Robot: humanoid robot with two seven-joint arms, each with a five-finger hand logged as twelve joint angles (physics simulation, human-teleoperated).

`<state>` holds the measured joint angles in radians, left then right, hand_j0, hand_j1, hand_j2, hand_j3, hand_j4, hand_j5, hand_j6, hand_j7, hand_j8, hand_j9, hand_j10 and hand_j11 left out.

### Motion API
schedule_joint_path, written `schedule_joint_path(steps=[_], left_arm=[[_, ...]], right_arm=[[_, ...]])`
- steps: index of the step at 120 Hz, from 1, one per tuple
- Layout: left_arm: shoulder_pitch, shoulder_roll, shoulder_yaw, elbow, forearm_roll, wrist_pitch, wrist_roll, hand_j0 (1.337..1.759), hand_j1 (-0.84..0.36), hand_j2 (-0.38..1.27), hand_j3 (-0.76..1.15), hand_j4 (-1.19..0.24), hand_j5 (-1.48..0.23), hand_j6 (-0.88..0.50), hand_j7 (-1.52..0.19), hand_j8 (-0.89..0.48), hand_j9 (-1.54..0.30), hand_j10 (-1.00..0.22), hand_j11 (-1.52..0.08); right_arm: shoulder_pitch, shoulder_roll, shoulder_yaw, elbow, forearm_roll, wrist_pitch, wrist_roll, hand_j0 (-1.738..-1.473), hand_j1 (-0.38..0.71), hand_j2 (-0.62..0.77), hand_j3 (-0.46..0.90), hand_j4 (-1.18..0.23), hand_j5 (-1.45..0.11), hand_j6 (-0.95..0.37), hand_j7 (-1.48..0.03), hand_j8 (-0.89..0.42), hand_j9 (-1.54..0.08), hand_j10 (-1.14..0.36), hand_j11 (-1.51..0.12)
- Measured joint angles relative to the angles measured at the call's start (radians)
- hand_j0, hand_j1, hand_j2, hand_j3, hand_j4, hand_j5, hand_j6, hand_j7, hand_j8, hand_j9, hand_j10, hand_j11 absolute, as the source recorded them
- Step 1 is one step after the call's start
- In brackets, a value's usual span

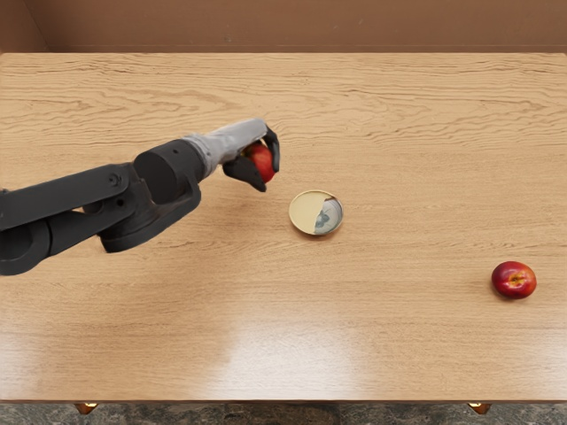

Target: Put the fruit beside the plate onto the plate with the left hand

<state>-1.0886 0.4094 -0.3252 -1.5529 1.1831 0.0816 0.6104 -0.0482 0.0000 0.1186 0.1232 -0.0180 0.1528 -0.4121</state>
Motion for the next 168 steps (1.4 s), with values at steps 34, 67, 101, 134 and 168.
schedule_joint_path(steps=[34, 67, 101, 134, 168], left_arm=[[-0.056, -0.152, 0.004, 0.007, -0.034, -0.035, 0.000, 1.641, -0.48, 0.50, 0.00, -0.81, -1.17, -0.23, -1.17, -0.11, -1.19, -0.42, -1.16], [-0.047, -0.181, 0.012, 0.035, -0.039, -0.039, 0.001, 1.641, -0.48, 0.47, 0.00, -0.83, -1.15, -0.22, -1.18, -0.10, -1.19, -0.40, -1.16], [-0.014, -0.215, 0.014, 0.133, -0.034, -0.041, 0.001, 1.642, -0.46, 0.44, 0.00, -0.85, -1.13, -0.23, -1.17, -0.15, -1.20, -0.43, -1.16], [-0.016, -0.235, 0.013, 0.170, -0.034, -0.037, 0.000, 1.646, -0.43, 0.42, 0.00, -0.79, -1.01, -0.29, -1.06, -0.21, -1.09, -0.46, -1.07], [-0.016, -0.247, 0.001, 0.172, -0.037, -0.015, 0.000, 1.655, -0.19, 0.26, 0.00, -0.43, -0.56, -0.30, -0.58, -0.33, -0.58, -0.47, -0.58]], right_arm=[[0.001, 0.000, -0.002, 0.000, -0.001, -0.001, 0.000, -1.658, -0.35, 0.00, 0.00, 0.00, 0.00, 0.00, 0.00, 0.00, 0.00, 0.00, 0.00], [0.001, 0.000, -0.002, 0.000, -0.002, -0.001, 0.001, -1.658, -0.35, 0.00, 0.00, 0.00, 0.00, 0.00, 0.00, 0.00, 0.00, 0.00, 0.00], [0.002, 0.000, -0.002, 0.000, -0.002, -0.001, 0.001, -1.658, -0.35, 0.00, 0.00, 0.00, 0.00, 0.00, 0.00, 0.00, 0.00, 0.00, 0.00], [0.006, 0.000, -0.002, 0.000, -0.002, -0.001, 0.001, -1.658, -0.35, 0.00, 0.00, 0.00, 0.00, 0.00, 0.00, 0.00, 0.00, 0.00, 0.00], [0.007, 0.000, -0.002, 0.001, -0.002, -0.001, 0.001, -1.658, -0.35, 0.00, 0.00, 0.00, 0.00, 0.00, 0.00, 0.00, 0.00, 0.00, 0.00]])
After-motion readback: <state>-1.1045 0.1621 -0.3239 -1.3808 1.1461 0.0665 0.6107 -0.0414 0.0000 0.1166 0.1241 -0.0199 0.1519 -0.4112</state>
